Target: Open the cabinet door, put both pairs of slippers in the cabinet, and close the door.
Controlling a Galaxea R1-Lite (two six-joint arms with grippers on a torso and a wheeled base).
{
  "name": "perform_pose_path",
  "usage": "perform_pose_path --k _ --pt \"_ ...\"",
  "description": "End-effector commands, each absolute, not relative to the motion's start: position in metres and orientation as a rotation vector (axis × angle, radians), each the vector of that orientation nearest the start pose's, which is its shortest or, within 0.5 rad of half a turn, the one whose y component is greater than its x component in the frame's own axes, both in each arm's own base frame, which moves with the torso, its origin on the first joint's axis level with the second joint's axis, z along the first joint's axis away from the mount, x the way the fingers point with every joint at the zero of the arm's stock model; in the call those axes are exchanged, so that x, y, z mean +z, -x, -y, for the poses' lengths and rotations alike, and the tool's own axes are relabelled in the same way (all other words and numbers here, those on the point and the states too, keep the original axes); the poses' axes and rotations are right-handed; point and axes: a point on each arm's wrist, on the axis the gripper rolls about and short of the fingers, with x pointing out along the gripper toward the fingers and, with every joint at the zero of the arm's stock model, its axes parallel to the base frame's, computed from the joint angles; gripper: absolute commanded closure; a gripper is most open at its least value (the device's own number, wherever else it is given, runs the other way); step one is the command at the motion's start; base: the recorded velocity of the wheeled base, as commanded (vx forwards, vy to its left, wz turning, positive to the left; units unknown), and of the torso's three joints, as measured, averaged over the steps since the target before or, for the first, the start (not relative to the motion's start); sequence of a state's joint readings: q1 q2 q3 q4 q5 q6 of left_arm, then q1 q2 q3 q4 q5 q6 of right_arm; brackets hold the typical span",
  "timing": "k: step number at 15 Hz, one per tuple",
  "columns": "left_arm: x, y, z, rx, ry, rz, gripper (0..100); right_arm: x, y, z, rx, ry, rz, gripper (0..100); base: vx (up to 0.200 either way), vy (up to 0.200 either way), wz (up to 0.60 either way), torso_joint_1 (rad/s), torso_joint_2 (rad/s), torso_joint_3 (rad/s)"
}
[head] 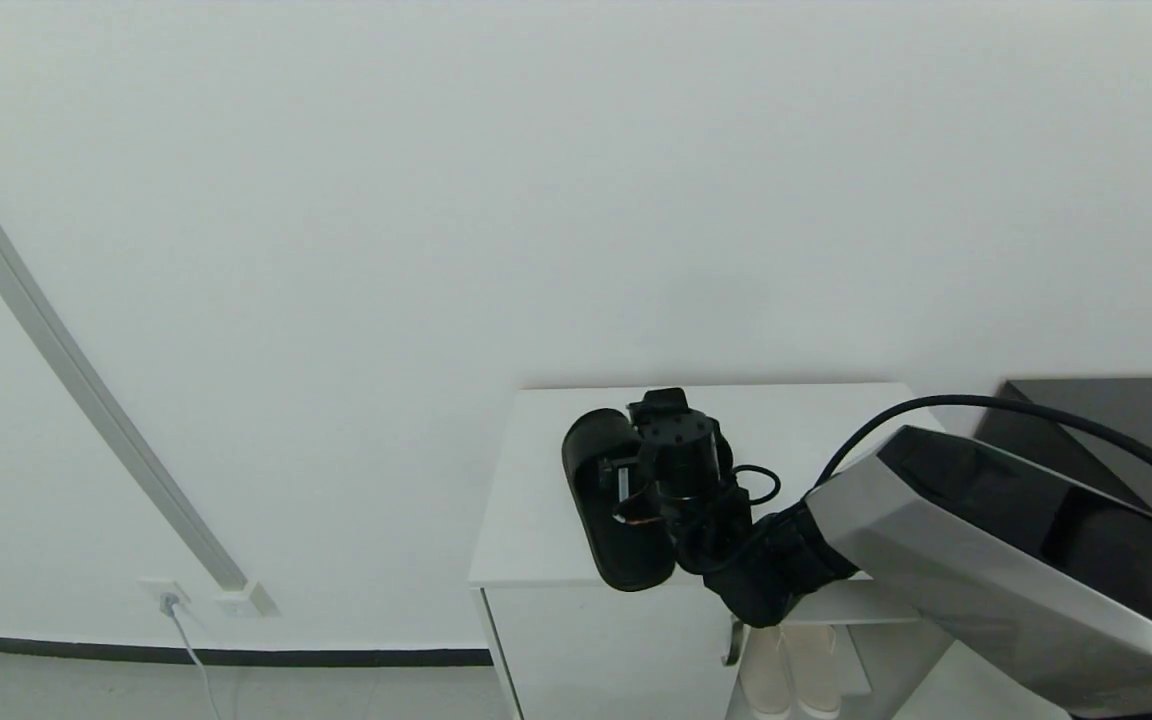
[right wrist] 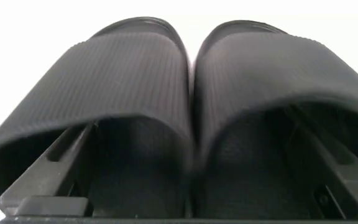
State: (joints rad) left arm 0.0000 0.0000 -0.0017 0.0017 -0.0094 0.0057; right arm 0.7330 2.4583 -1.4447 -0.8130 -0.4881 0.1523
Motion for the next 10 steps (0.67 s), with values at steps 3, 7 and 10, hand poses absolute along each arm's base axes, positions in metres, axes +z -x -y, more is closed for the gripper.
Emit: perform_pose_path --k 3,7,10 --pt "0.076 0.023 0.000 -0.009 -0.006 0.000 100 0.057 -0.378 -0.319 0.220 -0.035 -0.184 100 0.000 0.000 0.00 0.000 0.00 0.000" --pt "0.076 0.023 0.000 -0.009 -0.005 0.000 100 0.058 -0.378 -0.319 0.221 -0.032 -0.180 100 0.000 0.000 0.00 0.000 0.00 0.000" --pt "0.076 0.023 0.000 -0.009 -0.006 0.000 100 0.073 -0.370 -0.314 0.226 -0.038 -0.161 100 0.000 0.000 0.00 0.000 0.00 0.000"
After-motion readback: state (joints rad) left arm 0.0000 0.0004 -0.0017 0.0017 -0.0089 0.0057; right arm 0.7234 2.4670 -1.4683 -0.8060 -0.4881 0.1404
